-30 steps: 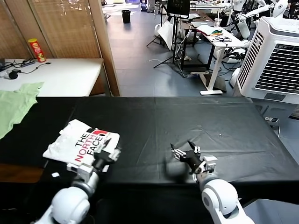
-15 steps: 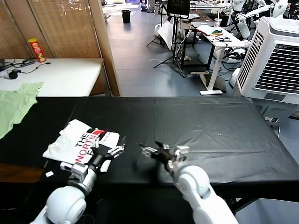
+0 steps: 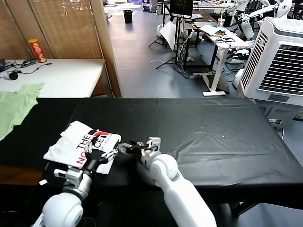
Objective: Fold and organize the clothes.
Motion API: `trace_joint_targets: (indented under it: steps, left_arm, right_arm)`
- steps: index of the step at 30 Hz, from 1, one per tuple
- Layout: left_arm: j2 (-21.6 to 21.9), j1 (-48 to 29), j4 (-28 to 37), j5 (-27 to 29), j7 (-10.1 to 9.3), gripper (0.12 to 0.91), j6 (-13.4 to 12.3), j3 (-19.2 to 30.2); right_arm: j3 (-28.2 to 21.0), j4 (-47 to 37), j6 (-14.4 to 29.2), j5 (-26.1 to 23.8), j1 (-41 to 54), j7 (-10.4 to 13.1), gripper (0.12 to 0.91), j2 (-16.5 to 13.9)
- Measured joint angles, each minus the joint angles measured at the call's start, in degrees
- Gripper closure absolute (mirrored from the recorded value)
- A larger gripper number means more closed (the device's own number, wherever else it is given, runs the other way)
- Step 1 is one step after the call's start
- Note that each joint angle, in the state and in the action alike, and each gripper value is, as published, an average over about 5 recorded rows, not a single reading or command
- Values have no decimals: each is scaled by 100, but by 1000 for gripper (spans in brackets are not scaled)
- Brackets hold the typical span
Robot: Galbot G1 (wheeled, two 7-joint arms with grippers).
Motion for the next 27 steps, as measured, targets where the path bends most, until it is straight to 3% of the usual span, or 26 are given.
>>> trace_joint_targets:
  steps: [6,13,16,22,27]
  left_arm:
    - [-16,15,-32,-18,-9,232,-9,-68]
    - [-20,83,-93,-45,-30,232,-16,-219]
    - [-40,142,-127,-38,-34,232,-16,-274]
    - [-95,274,-187,-5,-36,232,-21,-393]
    - [-139,371,-226,8,-40,232,-24,-467]
  right_arm:
    - [37,-433,36,5,153,-21,385,239]
    - [85,-850,152,-26,252,-177,428,265]
    - [112,-994,198,-96,277,-280,528,267]
    - [104,-1187,230,-182,303,-423,828,263]
    - [33,-1207,230,-276,329,-530,897,261]
